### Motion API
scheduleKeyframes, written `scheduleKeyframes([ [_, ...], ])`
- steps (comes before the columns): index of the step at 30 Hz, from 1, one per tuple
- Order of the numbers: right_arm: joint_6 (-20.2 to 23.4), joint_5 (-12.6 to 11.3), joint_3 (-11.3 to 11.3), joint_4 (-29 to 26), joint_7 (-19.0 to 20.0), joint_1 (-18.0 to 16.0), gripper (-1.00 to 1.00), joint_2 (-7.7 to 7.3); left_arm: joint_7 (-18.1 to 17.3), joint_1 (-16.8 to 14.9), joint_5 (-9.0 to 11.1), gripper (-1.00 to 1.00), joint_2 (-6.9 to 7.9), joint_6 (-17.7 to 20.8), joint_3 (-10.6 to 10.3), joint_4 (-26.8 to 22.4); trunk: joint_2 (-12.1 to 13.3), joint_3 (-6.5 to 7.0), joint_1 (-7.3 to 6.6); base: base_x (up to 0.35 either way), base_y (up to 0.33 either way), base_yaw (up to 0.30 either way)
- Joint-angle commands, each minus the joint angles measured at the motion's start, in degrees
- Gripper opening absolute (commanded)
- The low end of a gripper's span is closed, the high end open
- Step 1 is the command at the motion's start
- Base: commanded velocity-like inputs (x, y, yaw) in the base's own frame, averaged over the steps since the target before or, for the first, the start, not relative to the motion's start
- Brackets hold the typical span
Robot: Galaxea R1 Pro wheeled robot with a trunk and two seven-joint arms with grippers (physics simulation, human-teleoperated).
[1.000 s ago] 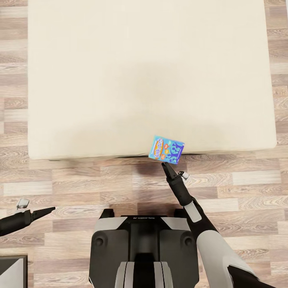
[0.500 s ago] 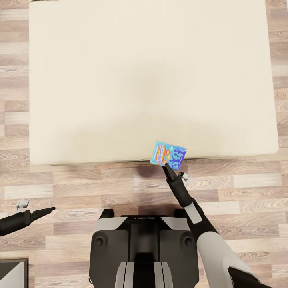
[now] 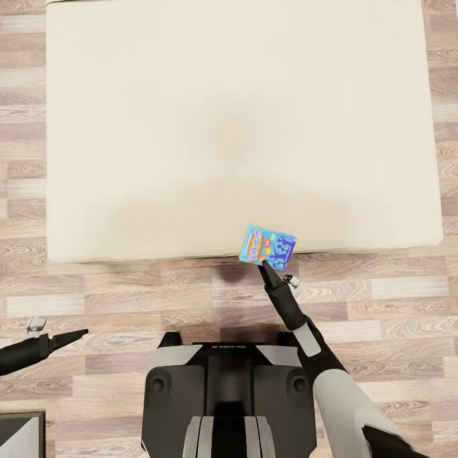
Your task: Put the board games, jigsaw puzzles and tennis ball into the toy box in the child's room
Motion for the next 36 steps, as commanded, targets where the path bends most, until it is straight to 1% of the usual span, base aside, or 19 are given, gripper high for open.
scheduleKeyframes([
  [1, 0.67, 0.0, -0.15, -0.02, 0.27, -0.77, 1.0, 0.1, -0.16, -0.03, 0.07, 1.0, 0.0, 0.59, 0.0, 0.02, -0.03, -0.01, 0.01, 0.0, 0.0, 0.0],
  [16, 0.67, 0.01, -0.21, -0.02, 0.29, -0.77, 1.0, 0.2, -0.17, -0.03, 0.07, 1.0, 0.0, 0.59, 0.0, 0.04, -0.03, -0.01, 0.01, 0.0, -0.002, 0.0],
  [25, 0.67, -0.06, -0.23, -0.02, 0.31, -0.77, 1.0, 0.05, -0.16, -0.03, 0.07, 1.0, 0.0, 0.59, 0.0, 0.03, -0.03, -0.01, 0.01, -0.043, -0.114, 0.0],
  [36, 0.67, -0.08, -0.23, -0.02, 0.31, -0.77, 1.0, -0.04, -0.17, -0.03, 0.07, 1.0, 0.0, 0.59, 0.0, 0.02, -0.03, -0.01, 0.01, -0.008, -0.021, 0.0],
])
